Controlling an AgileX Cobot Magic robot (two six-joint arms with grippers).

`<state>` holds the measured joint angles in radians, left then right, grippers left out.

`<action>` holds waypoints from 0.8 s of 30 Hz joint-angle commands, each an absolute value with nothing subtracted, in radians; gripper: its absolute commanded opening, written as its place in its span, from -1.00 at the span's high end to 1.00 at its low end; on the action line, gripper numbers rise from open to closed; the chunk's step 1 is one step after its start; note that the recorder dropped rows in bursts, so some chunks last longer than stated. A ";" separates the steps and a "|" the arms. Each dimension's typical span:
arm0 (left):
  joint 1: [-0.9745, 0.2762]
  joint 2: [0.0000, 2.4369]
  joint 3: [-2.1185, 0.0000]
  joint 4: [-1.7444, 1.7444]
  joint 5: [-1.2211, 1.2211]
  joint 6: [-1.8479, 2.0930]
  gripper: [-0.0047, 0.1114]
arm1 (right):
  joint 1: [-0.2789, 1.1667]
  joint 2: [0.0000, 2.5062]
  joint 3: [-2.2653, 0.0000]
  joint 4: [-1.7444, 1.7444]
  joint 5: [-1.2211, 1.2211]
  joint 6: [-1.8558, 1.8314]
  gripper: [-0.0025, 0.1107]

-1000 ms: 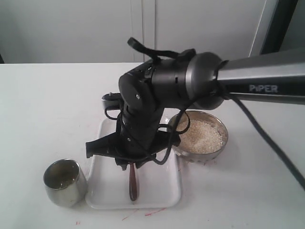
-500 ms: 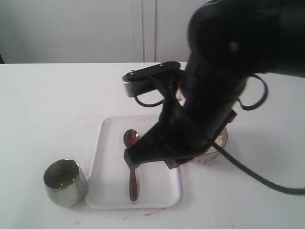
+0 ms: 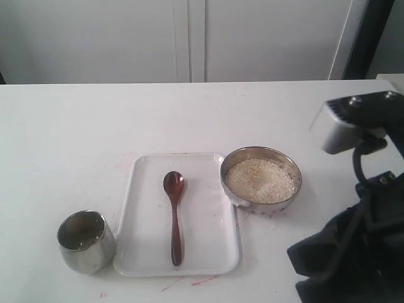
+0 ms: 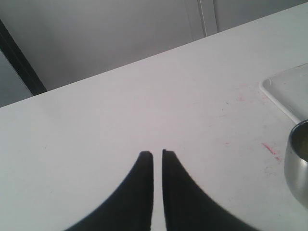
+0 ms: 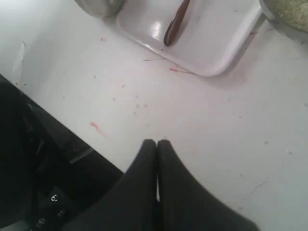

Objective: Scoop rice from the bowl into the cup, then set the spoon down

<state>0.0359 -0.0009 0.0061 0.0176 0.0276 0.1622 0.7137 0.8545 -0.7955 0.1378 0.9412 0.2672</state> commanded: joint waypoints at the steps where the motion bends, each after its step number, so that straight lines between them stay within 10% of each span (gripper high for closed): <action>1: 0.033 0.000 0.000 0.009 0.022 0.161 0.67 | 0.709 0.839 -0.766 0.135 0.930 0.255 0.96; 24: 0.033 0.000 0.000 0.009 0.022 0.161 0.67 | 0.709 0.839 -0.766 0.097 0.811 0.255 0.96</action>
